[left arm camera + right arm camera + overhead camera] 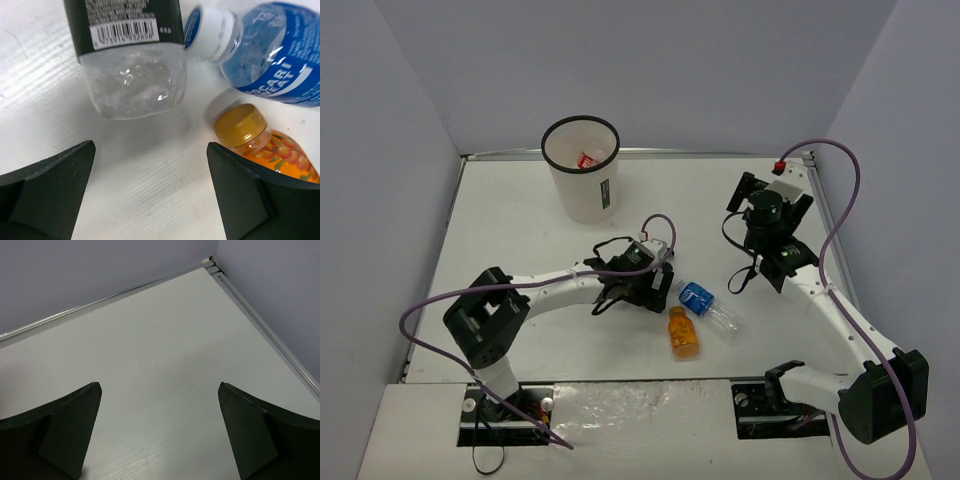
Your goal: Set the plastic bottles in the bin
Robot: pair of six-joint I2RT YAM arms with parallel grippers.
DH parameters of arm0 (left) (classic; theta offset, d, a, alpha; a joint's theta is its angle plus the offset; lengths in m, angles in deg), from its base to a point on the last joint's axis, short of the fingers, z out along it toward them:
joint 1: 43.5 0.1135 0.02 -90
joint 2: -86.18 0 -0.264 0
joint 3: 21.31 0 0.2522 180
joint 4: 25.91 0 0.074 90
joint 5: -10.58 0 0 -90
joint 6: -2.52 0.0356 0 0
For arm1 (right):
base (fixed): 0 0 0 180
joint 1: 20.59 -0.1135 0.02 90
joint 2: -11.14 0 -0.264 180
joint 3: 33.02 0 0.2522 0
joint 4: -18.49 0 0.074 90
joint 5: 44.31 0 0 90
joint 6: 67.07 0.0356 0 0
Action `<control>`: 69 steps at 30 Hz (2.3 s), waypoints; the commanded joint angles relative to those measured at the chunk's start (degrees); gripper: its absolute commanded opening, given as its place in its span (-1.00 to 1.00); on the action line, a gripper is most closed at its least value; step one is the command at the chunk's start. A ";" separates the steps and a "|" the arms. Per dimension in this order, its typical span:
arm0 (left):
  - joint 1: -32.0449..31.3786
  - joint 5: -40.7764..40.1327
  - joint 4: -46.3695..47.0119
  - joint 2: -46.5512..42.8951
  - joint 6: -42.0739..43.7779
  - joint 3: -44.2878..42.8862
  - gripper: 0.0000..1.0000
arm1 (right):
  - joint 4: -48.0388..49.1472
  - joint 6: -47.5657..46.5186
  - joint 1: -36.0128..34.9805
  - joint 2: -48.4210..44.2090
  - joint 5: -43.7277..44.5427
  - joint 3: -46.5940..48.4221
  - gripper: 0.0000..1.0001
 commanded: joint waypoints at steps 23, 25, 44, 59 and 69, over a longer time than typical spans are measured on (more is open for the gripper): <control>7.64 1.37 -5.14 14.07 10.29 -25.85 0.94 | -3.77 1.77 0.01 -6.31 1.35 0.28 1.00; 7.70 1.55 -5.02 14.69 9.91 -25.45 0.89 | -4.08 1.83 0.01 -6.49 1.72 0.25 1.00; 11.04 -5.45 -7.74 3.96 8.77 -26.27 -0.76 | -5.54 0.80 -0.04 -8.75 -0.85 0.49 1.00; 24.12 -18.94 5.99 -6.02 17.08 -41.66 -0.71 | -3.20 -2.45 -2.01 -5.29 -29.92 0.05 1.00; 35.60 -8.94 -0.40 18.22 11.22 -68.12 -0.67 | -6.49 -3.51 -11.98 -3.84 -42.04 -2.76 1.00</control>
